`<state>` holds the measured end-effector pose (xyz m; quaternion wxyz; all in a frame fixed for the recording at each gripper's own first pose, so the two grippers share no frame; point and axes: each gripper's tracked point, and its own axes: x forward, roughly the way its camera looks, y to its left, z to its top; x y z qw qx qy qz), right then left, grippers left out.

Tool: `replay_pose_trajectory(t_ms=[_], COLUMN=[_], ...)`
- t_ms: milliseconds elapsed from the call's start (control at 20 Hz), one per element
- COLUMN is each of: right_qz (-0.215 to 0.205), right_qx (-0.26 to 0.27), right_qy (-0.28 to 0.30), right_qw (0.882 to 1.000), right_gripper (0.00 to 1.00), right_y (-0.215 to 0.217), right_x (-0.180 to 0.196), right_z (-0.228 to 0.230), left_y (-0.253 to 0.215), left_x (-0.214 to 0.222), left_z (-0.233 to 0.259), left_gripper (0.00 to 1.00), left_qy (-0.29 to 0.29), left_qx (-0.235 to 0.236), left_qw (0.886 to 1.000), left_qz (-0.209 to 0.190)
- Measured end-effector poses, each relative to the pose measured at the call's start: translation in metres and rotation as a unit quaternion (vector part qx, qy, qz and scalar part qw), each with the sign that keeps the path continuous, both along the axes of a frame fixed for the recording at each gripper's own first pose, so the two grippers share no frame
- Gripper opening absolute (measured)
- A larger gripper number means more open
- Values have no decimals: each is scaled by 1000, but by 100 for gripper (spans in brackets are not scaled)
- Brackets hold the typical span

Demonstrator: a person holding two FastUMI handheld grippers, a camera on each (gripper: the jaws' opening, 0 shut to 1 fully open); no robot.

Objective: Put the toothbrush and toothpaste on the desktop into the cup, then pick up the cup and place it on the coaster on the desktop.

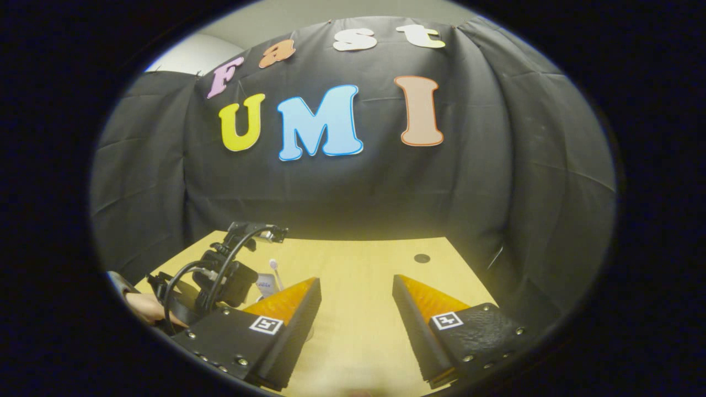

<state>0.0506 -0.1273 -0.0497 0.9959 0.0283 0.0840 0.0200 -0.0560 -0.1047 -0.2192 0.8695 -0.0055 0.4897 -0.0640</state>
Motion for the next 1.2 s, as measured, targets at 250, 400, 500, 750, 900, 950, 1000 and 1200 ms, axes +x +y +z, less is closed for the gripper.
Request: replay_pose_trajectory(t_ms=[250, 400, 500, 750, 900, 950, 1000, 1200], right_qz=[7, 10, 16, 20, 31, 33, 33, 22], right_qx=[0, -5, -6, -14, -17, -20, -24, -29], right_qy=[-6, -6, -7, -17, -24, -26, -29, -35], right_qw=[1000, 1000, 1000, 1000, 999, 999, 999, 999], right_gripper=[78, 78, 78, 82, 82, 83, 83, 83], right_y=[-2, -3, -2, -1, 5, 6, 7, 13], right_x=[-2, -5, -7, -12, -17, -19, -20, -28], right_z=[4, 4, 6, 17, 25, 26, 28, 35], left_y=[-4, -7, -9, -4, -2, 1, 5, 26], left_x=[-1, -3, -6, -25, -31, -33, -36, -43], left_z=[0, 9, 18, 54, 83, 94, 108, 155], left_gripper=[30, 31, 31, 52, 49, 49, 47, 56], left_qy=[3, -12, -29, -91, -145, -167, -190, -285], left_qx=[3, -5, -16, -37, -46, -48, -50, -43], left_qw=[1000, 1000, 999, 995, 988, 984, 979, 955], left_qz=[4, 4, 6, 24, 36, 41, 47, 69])
